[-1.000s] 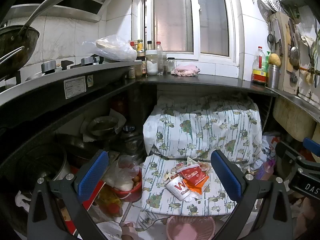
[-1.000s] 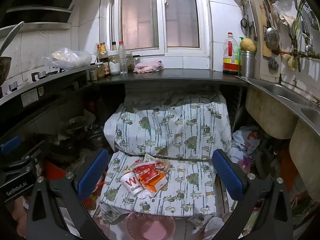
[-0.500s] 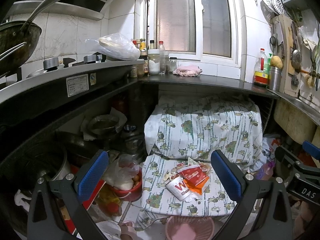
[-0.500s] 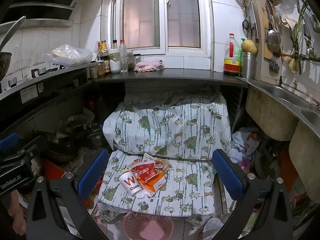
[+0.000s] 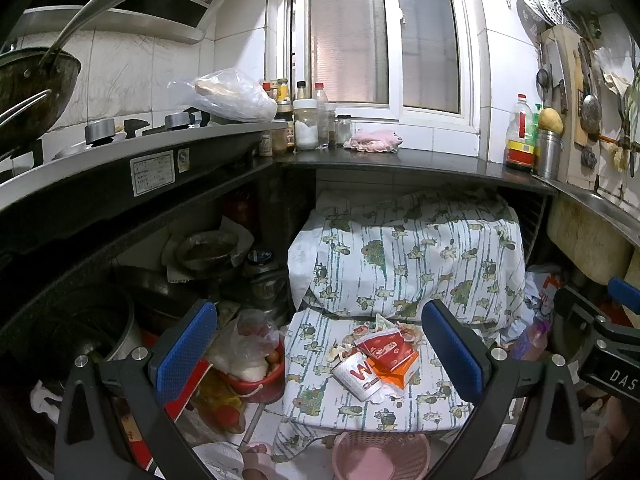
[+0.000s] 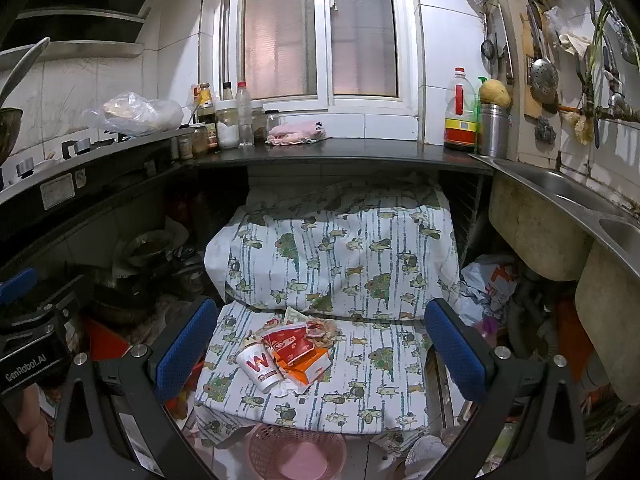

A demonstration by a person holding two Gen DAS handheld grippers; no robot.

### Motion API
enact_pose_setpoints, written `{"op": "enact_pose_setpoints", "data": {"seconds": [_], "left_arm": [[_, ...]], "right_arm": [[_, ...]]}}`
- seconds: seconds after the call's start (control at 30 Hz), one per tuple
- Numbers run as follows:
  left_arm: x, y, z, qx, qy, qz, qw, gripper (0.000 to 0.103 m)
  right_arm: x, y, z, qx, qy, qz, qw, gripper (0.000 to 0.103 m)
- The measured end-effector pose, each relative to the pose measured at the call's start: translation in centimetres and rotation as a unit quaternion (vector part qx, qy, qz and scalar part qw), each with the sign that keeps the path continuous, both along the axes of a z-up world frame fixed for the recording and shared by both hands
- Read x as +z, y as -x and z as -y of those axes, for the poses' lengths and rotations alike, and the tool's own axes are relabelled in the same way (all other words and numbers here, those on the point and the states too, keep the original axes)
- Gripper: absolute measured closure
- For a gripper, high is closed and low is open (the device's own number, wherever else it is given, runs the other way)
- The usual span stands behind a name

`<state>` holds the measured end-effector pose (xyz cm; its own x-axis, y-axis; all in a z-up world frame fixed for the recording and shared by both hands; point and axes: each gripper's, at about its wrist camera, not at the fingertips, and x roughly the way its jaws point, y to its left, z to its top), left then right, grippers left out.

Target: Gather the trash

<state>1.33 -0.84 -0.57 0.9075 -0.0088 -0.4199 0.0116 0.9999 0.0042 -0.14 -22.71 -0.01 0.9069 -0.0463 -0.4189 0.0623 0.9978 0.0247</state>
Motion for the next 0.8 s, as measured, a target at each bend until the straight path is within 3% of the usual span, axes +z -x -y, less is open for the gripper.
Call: {"op": "enact_pose_setpoints", "data": {"seconds": [0.8], "left_arm": [[-0.1,0.1,0.1,0.0,0.001,-0.002,1.0,0.0]], "right_arm": [[-0.1,0.1,1.0,-0.002,-0.003,-0.001,1.0,0.0]]}}
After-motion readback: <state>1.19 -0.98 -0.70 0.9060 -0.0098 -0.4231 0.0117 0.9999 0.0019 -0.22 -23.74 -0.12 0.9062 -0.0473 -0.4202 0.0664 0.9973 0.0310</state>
